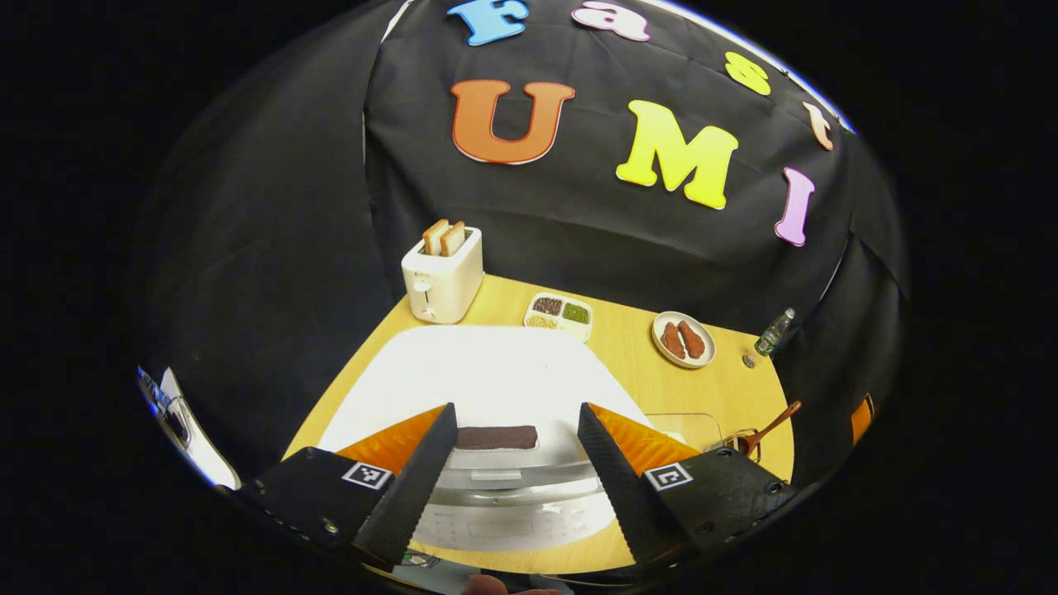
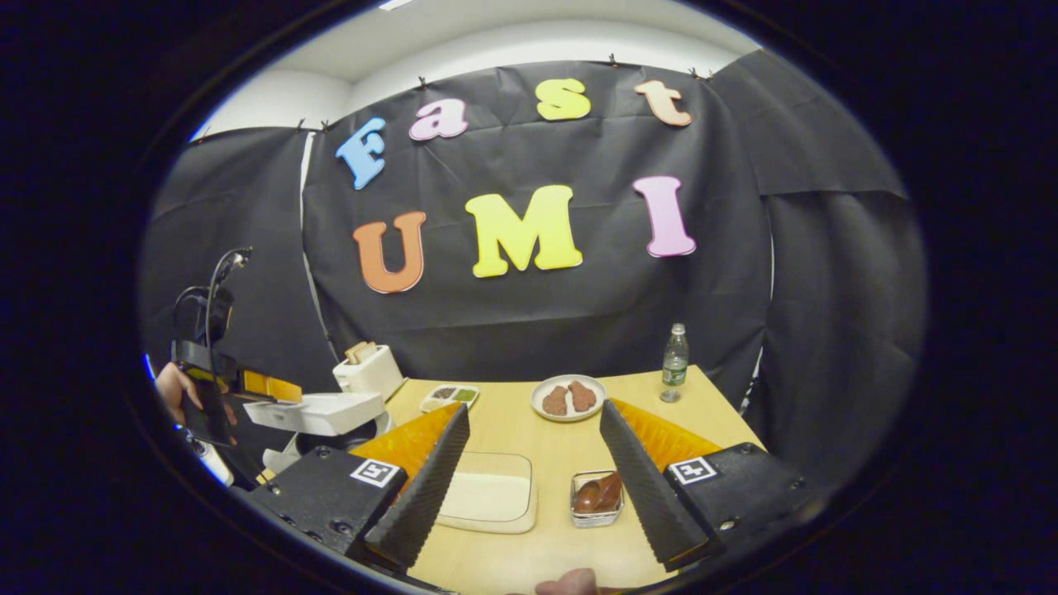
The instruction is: Close the left gripper, press the button to open the rice cooker; take a wooden spoon from the chopstick holder with the right hand, scoop a spoonful of rice and pour it into the rice cooker, then put the wooden spoon back into the chopstick holder.
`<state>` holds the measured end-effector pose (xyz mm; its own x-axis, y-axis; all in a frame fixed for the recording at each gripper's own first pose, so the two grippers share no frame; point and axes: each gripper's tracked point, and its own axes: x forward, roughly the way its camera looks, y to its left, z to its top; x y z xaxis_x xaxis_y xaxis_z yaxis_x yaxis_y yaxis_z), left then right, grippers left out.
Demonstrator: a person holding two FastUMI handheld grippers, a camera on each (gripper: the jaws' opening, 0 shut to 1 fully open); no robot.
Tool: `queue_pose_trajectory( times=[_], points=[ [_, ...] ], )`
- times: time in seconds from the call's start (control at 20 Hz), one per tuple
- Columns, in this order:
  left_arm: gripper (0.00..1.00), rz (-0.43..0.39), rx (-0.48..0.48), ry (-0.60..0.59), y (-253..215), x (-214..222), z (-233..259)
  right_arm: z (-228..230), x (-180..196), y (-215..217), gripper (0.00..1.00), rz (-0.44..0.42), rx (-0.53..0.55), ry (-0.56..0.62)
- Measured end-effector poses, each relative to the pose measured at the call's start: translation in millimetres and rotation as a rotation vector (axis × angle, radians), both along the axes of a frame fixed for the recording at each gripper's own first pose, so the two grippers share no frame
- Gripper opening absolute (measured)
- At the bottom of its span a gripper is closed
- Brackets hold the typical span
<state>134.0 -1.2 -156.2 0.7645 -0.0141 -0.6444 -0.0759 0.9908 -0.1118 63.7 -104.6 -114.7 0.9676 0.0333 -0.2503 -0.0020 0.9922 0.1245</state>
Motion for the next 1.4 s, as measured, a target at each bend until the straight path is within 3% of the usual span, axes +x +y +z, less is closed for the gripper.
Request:
queue_pose_trajectory(
  times=[0.55, 0.65, 0.7, 0.95, 1.4],
  points=[
    [0.95, 0.021, 0.013, 0.106, 0.9, -18.8, -62.0, -9.2, -1.9, -4.1, 0.99, 0.002, -0.017, 0.022],
    [1.0, 0.029, 0.008, 0.127, 1.5, -20.2, -68.1, -8.9, 1.5, -4.9, 1.0, 0.0, -0.006, 0.018],
    [0.95, 0.037, 0.002, 0.144, 2.9, -21.2, -73.1, -8.5, 3.4, -5.9, 0.99, 0.0, 0.0, 0.016],
    [0.96, 0.005, 0.086, 0.167, 2.8, -24.8, -80.1, -10.5, 13.5, -15.4, 0.99, 0.001, 0.035, 0.006],
    [0.95, 0.054, 0.127, 0.068, 5.2, -16.7, -70.0, -13.4, 46.2, -26.0, 1.0, 0.068, 0.091, 0.018]
  ],
)
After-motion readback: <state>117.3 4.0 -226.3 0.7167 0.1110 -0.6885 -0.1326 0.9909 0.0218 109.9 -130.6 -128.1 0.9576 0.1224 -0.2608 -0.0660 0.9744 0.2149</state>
